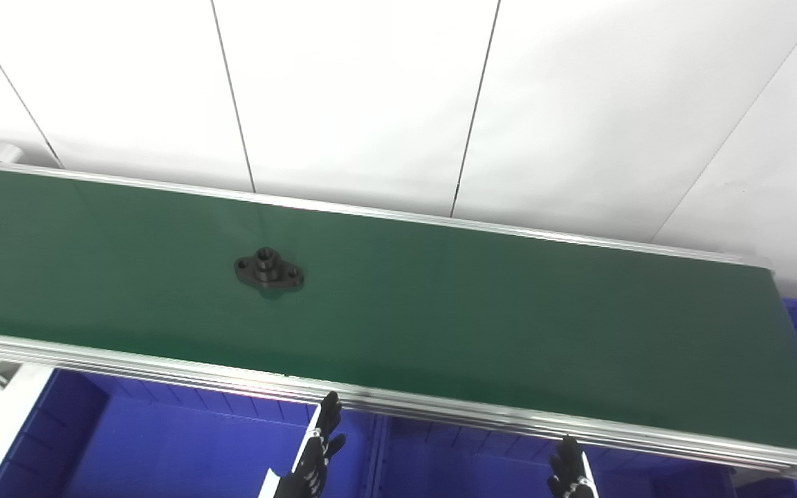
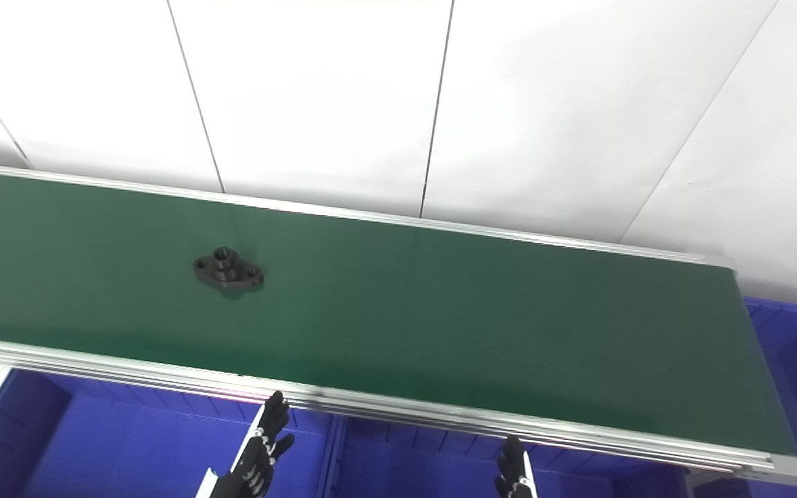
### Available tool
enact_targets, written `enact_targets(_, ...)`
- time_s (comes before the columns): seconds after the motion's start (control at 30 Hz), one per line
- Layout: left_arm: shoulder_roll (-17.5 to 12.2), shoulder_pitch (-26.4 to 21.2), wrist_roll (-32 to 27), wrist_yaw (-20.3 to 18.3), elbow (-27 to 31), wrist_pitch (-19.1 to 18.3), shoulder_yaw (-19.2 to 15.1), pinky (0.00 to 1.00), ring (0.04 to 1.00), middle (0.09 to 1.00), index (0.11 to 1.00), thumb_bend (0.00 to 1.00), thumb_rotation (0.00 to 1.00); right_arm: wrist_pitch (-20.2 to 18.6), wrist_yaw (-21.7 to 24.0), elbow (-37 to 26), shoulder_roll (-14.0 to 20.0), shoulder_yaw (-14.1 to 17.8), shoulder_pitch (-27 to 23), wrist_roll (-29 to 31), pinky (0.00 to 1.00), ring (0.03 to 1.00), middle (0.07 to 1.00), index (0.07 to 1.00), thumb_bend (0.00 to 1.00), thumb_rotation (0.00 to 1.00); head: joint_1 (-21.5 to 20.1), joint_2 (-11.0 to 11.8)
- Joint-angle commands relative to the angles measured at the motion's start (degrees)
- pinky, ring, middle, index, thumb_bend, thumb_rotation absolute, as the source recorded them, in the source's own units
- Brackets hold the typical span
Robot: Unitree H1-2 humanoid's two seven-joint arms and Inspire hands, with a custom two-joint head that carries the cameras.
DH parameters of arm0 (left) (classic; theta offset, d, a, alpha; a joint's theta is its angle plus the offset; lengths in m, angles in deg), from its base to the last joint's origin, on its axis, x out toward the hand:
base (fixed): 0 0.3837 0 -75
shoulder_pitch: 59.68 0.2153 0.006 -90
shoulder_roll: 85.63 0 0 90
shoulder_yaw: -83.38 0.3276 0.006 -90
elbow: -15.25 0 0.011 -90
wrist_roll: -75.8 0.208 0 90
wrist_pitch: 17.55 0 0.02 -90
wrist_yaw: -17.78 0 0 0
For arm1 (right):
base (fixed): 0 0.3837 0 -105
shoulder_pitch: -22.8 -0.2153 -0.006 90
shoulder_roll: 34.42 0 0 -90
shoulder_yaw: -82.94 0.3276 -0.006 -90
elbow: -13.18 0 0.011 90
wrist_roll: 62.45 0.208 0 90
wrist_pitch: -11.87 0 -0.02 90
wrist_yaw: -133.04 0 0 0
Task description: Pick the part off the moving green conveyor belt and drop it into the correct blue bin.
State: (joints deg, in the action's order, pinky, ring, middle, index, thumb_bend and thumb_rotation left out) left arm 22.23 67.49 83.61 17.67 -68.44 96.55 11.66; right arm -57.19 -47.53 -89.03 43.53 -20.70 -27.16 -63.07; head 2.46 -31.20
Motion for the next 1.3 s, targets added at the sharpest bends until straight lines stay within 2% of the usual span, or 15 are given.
enact_targets(0.0,0.11,-0.13,0.47,0.24,0.58,2.64,0.59,0.93,1.000,1.000,1.000,0.85,0.94,1.70,1.17,-2.83,0.38,0.04,0.60,-0.01,1.00,1.000,1.000,1.000,0.91,0.88,0.02,-0.06)
enact_targets(0.13,0.15,-0.01,-0.07,0.15,0.49,2.47,0.62,0.93,1.000,1.000,1.000,0.87,0.94,2.29,1.16,-4.70,0.46,0.17,0.74,0.44,1.00,1.000,1.000,1.000,0.89,0.81,-0.27,-0.10)
enact_targets(0.3,0.06,0.09,-0.48,-0.10,0.72,2.32,0.78,0.93,1.000,1.000,1.000,0.87,0.94,1.77,0.77,-7.73,0.18,1.08,-0.76,-3.48,1.00,0.988,1.000,1.000,0.91,0.77,-0.59,-0.22)
enact_targets(0.37,0.08,-0.03,-0.55,-0.17,0.78,2.39,0.88,0.93,1.000,1.000,1.000,0.86,0.93,1.27,0.02,-8.97,-0.53,2.01,-2.47,-7.35,0.97,0.963,0.991,1.000,0.91,0.75,-0.51,-0.32)
enact_targets(0.43,0.09,-0.23,-0.49,-0.16,0.70,2.53,0.98,0.93,1.000,1.000,1.000,0.84,0.93,0.86,-0.84,-9.95,-1.35,3.21,-4.97,-11.98,0.81,0.902,0.951,1.000,0.88,0.72,-0.48,-0.33)
enact_targets(0.53,0.00,-0.50,-0.76,-0.31,0.46,2.58,1.13,0.93,1.000,1.000,1.000,0.83,0.93,-1.20,-1.66,-10.97,-2.31,4.85,-8.79,-18.13,0.78,0.889,0.946,1.000,0.89,0.71,-0.57,-0.38)
enact_targets(0.67,-0.20,-0.62,-0.64,-0.31,0.28,2.55,1.22,0.95,1.000,1.000,1.000,0.83,0.93,-5.70,-0.91,-12.81,-2.95,6.35,-14.15,-26.27,0.77,0.901,0.956,0.990,0.92,0.71,-0.62,-0.38)
enact_targets(0.8,-0.10,-0.67,-0.97,-0.45,-0.03,2.42,1.22,0.95,1.000,1.000,1.000,0.84,0.93,-12.85,2.24,-14.44,-2.43,6.80,-21.51,-28.93,0.71,0.868,0.956,0.978,0.98,0.65,-1.37,-0.03)
enact_targets(0.9,-0.23,-0.82,-1.36,-0.71,-0.26,2.50,1.35,0.96,1.000,1.000,1.000,0.85,0.92,-16.49,3.92,-14.19,-1.87,6.99,-26.70,-30.25,0.65,0.843,0.943,0.946,1.00,0.61,-1.54,0.01)
enact_targets(1.03,-0.33,-0.85,-1.20,-0.75,-0.14,2.46,1.50,0.96,1.000,1.000,1.000,0.83,0.93,-20.50,5.68,-13.65,-1.10,6.59,-32.12,-32.96,0.70,0.862,0.928,0.937,1.00,0.62,-1.70,0.04)
enact_targets(1.13,-0.31,-0.83,-1.04,-0.74,-0.04,2.44,1.70,0.96,1.000,1.000,1.000,0.83,0.92,-23.94,7.63,-13.35,-0.55,5.96,-35.55,-36.26,0.70,0.862,0.927,0.933,1.00,0.64,-1.52,0.20)
enact_targets(1.27,-0.50,-1.12,-1.56,-1.03,-0.65,2.67,2.21,0.96,1.000,1.000,1.000,0.83,0.92,-25.71,8.85,-10.64,0.26,4.39,-40.28,-39.80,0.70,0.864,0.921,0.928,1.00,0.65,-1.07,0.66)
